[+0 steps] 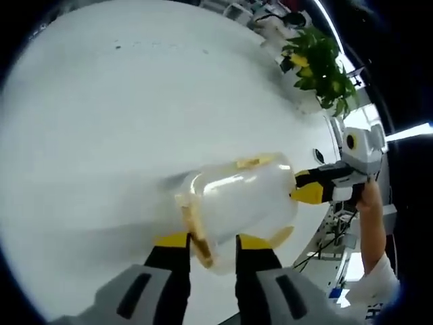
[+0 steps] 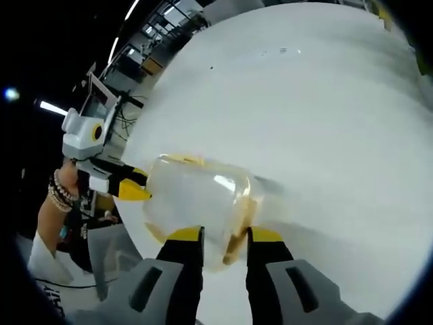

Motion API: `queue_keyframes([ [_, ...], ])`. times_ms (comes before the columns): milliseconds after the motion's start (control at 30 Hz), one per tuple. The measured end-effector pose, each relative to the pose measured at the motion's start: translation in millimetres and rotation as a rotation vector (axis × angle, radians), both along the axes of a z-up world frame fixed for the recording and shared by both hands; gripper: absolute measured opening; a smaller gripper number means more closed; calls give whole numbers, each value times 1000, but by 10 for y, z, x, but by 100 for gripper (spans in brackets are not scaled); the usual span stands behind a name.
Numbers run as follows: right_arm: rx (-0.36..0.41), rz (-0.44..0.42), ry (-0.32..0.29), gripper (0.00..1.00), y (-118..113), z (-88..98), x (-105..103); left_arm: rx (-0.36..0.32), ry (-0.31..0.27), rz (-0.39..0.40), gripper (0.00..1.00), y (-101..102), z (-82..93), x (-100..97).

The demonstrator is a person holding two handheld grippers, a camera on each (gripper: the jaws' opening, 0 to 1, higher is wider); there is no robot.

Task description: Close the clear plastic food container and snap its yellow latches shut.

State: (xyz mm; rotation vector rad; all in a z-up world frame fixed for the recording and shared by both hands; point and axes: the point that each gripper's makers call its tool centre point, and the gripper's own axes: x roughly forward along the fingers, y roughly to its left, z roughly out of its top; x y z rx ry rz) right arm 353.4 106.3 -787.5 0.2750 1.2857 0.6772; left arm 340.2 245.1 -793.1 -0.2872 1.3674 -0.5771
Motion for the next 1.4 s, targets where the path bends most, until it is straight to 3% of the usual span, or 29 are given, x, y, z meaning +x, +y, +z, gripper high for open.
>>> queue_keyframes([
  [333,15,25,-46,22,-33,19,-3,16,-31,-33,22,-37,37,-8],
  [567,27,-28,-42,23,-36,22,-39,-5,-55,-38,23,-35,40,2],
  [767,32,-36,-45,22,18,18,-76,30,-88,-67,22,14,60,31],
  [1067,48,-32,-62,23,31,22,-80,9,-103,-62,23,61,60,51],
  [1133,42,0,-114,23,29,30,-73,5,-124,-70,23,61,68,54],
  [1200,37,3,-123,23,33,41,-96,0,-140,-74,22,66,73,55],
  [1400,-38,144,-244,18,-32,102,-97,10,-226,-145,16,147,137,56],
])
